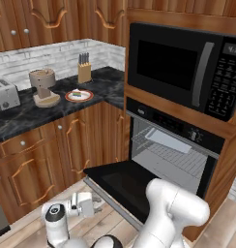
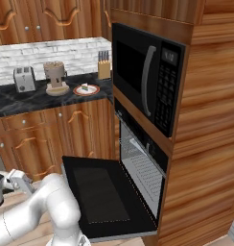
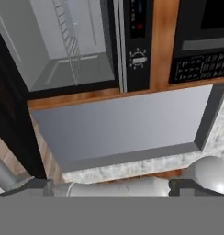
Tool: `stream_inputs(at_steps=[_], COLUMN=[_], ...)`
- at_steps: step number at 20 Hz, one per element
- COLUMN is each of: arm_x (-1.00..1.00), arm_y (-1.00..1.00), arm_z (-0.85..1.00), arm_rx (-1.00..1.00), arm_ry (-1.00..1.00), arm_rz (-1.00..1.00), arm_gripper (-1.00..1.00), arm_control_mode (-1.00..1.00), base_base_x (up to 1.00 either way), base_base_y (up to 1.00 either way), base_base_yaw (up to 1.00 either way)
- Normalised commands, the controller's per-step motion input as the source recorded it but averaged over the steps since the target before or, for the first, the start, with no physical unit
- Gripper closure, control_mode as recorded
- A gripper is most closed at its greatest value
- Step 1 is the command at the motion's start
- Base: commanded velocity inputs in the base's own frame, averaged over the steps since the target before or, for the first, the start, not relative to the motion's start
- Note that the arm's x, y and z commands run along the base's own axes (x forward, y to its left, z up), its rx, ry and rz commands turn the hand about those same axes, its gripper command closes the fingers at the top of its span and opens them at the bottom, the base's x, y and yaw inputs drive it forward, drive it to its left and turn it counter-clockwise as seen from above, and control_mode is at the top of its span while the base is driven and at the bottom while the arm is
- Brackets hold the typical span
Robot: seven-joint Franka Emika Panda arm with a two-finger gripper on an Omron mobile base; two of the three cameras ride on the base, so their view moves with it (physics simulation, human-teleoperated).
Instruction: Take the baked cake out of the oven and place it on the plate for cooling. Then close the oven door.
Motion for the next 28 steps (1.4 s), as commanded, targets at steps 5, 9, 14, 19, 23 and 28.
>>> stream_inputs(at_steps=[5,9,14,19,23,28], arm_x=[0.23,0.38,0.43,0.38,0.29,0.46], arm_y=[0.00,0.00,0.05,0.11,0.24,0.18], arm_z=[-0.47,-0.62,-0.60,-0.60,-0.60,-0.61], arm_rx=[0.09,0.05,0.00,0.00,0.00,-0.04], arm_ry=[0.00,0.03,0.14,0.15,0.11,0.05], arm_rz=[0.36,0.30,0.07,0.00,0.00,0.00], arm_gripper=[-1.00,-1.00,-1.00,-1.00,-1.00,-1.00], arm_control_mode=[-1.00,-1.00,-1.00,-1.00,-1.00,-1.00], base_base_x=[0.00,0.00,0.00,0.00,0.00,0.00], base_base_y=[0.00,0.00,0.00,0.00,0.00,0.00], base_base_yaw=[0.00,0.00,0.00,0.00,0.00,0.00])
